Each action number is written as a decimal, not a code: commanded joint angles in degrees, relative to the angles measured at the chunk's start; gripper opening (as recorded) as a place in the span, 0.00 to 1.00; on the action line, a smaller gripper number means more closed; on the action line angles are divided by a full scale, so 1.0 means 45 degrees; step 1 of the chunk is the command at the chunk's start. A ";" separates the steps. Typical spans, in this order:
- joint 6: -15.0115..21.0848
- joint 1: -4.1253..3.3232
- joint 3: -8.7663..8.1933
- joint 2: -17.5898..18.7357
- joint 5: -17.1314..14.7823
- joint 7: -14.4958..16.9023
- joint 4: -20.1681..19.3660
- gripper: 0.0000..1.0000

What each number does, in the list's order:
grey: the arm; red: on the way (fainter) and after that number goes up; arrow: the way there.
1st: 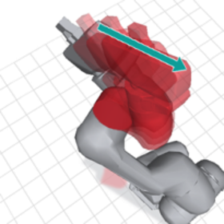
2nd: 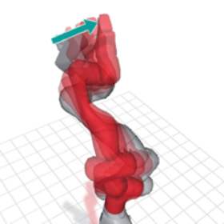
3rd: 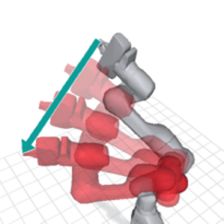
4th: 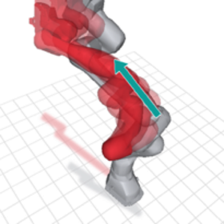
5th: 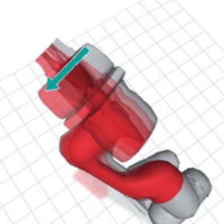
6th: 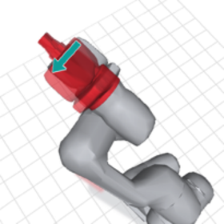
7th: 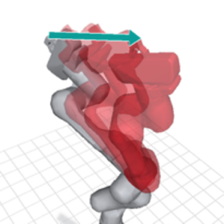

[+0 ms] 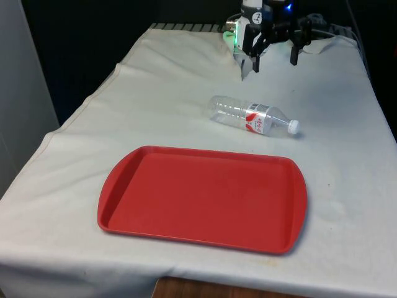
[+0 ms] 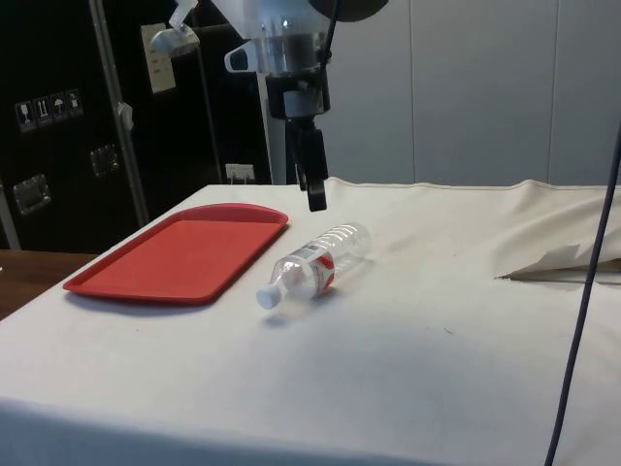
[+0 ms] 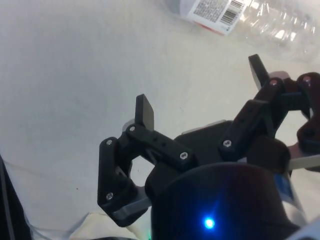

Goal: Place the bottle upright on the tray.

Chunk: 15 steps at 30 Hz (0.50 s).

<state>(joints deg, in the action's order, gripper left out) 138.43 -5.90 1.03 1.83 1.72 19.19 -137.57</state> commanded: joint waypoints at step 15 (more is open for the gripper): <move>0.0013 -0.0076 0.0267 0.0917 0.0306 0.0204 0.0700 1.00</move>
<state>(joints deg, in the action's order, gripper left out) 138.48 -6.13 2.41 6.02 2.75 20.34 -134.36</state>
